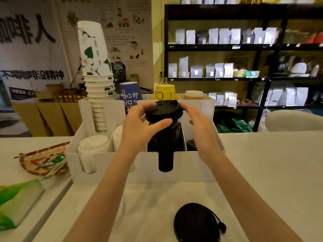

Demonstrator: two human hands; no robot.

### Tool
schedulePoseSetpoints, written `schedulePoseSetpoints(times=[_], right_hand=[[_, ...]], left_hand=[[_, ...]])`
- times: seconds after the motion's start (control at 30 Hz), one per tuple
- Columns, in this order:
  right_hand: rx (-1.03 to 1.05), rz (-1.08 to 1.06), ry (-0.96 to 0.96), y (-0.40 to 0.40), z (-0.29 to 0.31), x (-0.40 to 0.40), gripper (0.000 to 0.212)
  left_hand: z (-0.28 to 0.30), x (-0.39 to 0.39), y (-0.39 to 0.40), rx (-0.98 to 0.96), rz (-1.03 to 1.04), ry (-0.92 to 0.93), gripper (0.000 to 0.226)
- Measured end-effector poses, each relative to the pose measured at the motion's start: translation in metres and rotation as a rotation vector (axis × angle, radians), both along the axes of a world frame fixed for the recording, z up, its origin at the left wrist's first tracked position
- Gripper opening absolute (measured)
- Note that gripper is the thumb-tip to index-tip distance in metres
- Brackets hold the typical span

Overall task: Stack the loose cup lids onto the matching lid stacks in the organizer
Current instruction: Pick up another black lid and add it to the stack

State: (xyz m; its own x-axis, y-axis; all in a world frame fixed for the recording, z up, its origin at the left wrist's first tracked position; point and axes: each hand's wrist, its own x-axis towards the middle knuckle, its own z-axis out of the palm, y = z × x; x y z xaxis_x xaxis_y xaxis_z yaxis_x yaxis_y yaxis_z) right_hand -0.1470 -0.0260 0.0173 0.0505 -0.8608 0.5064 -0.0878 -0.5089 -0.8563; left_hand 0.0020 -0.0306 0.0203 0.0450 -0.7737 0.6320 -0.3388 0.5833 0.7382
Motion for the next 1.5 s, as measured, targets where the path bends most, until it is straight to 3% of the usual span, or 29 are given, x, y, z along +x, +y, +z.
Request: schedulePoseSetpoints(times=[0.23,0.47,0.87,1.0,1.2,1.5], right_hand=[[0.163,0.046,0.012,-0.024,-0.016,-0.001,0.050],[0.160,0.079,0.057,-0.034,-0.026,-0.008,0.034],[0.003,0.029,0.116,-0.032,-0.028,-0.002,0.036],[0.023,-0.018,0.170,-0.039,-0.036,-0.006,0.035],[0.016,0.088,0.132,-0.039,-0.039,-0.002,0.029],[0.053,0.012,0.182,-0.041,-0.036,-0.014,0.028]], left_hand=[[-0.021,-0.006,-0.027,-0.049,0.157,-0.140,0.046],[-0.027,-0.009,-0.034,0.012,0.190,-0.196,0.049],[-0.025,-0.002,-0.033,0.063,0.156,-0.240,0.044],[-0.027,-0.004,-0.031,0.037,0.197,-0.292,0.047],[-0.031,-0.014,-0.030,-0.012,0.324,-0.371,0.048],[-0.033,-0.016,-0.027,0.003,0.325,-0.380,0.044]])
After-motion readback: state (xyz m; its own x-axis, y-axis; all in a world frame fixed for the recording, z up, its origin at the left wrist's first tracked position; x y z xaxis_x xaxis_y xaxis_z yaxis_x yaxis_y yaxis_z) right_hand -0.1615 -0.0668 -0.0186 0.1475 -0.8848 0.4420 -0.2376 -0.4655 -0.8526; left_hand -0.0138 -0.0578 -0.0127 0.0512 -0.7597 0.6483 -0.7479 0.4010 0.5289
